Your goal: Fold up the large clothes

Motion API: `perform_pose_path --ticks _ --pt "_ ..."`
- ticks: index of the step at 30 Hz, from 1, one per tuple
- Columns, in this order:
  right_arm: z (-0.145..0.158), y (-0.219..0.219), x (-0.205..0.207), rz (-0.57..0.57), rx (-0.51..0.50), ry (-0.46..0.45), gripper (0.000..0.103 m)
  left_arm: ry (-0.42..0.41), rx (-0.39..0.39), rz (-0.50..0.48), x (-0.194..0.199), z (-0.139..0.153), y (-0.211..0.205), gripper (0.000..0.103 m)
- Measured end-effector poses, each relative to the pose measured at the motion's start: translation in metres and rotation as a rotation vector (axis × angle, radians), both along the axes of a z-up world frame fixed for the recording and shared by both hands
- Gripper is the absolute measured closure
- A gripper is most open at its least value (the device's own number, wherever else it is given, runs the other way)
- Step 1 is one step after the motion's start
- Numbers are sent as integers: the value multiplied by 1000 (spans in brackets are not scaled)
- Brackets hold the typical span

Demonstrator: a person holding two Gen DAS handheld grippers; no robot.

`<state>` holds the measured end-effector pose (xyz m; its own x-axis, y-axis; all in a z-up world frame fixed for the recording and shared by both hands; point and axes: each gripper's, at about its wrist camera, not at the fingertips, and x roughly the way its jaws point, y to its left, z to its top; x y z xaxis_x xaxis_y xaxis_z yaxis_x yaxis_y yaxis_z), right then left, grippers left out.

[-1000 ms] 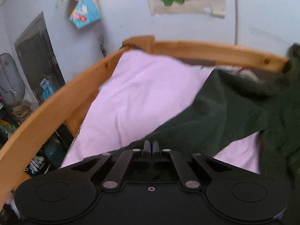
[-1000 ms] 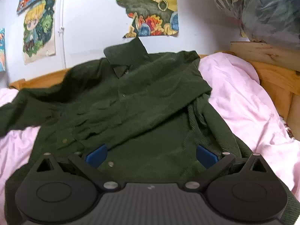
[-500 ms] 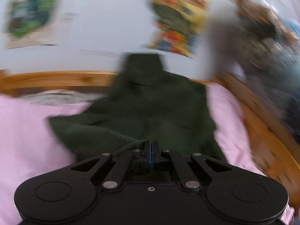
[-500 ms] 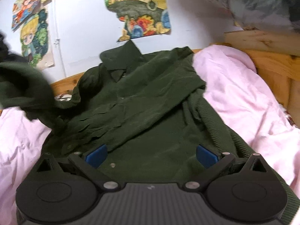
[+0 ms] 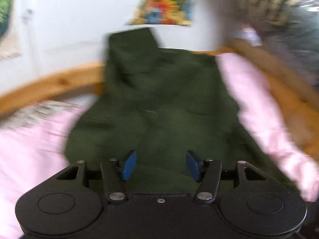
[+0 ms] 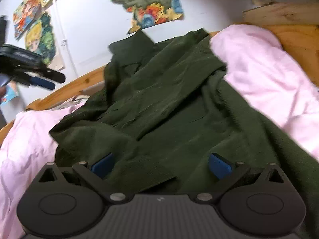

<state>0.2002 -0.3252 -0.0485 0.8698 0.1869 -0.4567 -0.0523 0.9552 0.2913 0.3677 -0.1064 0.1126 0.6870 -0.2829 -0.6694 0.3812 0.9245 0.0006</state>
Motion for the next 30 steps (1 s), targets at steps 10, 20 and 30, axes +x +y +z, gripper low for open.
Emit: perform_pose_path --ticks 10,20,30 --pt "-26 33 27 61 -72 -23 14 -69 219 -37 112 -41 5 24" --pt "-34 16 33 91 57 -7 80 -218 431 64 165 -95 -39 90" --pt "-2 -63 19 -110 302 -169 92 -405 -30 464 180 -17 66 96"
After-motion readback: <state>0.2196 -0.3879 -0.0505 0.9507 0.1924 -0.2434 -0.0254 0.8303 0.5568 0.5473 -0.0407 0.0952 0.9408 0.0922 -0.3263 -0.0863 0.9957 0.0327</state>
